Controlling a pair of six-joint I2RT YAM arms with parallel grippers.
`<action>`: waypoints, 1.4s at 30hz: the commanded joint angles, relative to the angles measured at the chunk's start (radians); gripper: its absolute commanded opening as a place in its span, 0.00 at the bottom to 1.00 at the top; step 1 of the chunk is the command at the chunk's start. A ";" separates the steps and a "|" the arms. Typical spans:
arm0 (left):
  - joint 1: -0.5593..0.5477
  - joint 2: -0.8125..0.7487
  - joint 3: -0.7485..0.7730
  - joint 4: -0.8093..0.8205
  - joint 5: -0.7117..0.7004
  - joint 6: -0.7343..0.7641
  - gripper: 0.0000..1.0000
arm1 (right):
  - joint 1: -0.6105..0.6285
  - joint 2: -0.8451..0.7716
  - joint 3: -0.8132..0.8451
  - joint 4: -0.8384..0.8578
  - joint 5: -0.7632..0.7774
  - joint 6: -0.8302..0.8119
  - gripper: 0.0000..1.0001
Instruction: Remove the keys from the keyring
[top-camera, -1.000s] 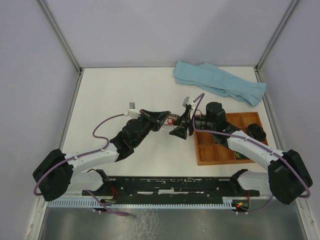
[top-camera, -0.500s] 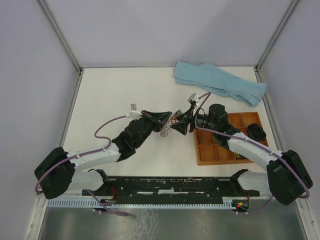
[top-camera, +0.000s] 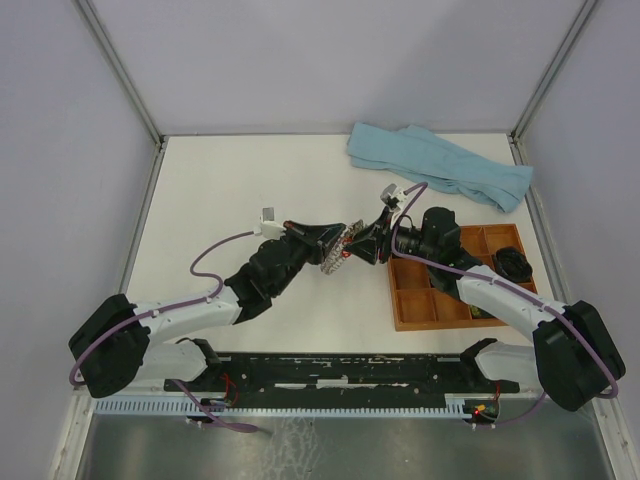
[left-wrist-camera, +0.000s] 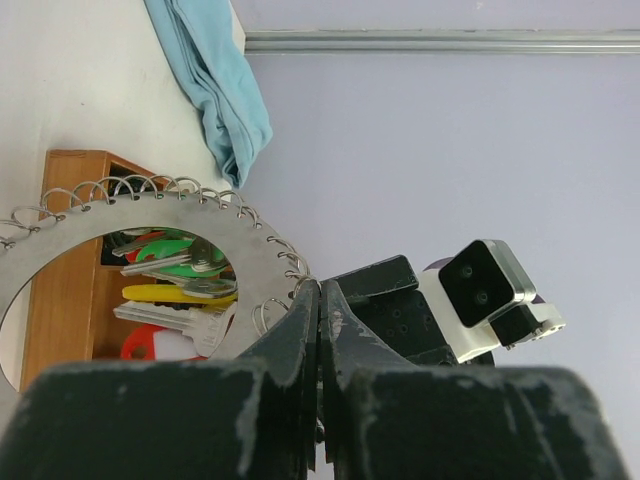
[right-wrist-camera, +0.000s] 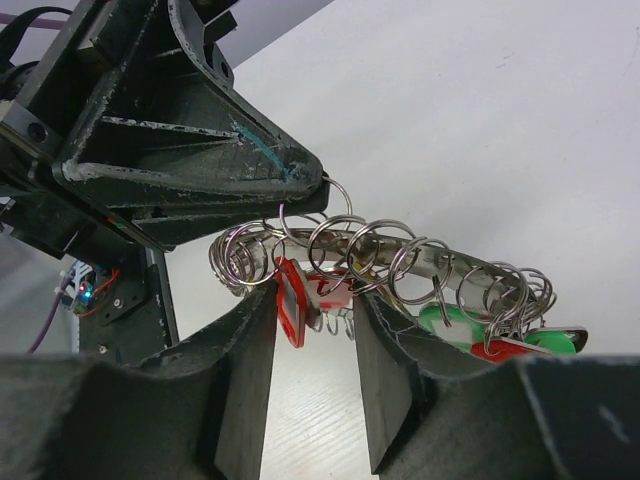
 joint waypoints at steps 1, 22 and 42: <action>-0.014 -0.011 0.054 0.113 -0.009 -0.042 0.03 | -0.002 -0.007 0.018 0.057 -0.033 0.014 0.43; -0.026 -0.028 0.024 0.147 -0.047 -0.037 0.03 | -0.001 -0.009 0.047 0.002 -0.071 0.011 0.21; -0.025 -0.094 -0.070 0.121 -0.169 0.042 0.11 | -0.003 0.083 0.204 -0.304 -0.207 -0.038 0.01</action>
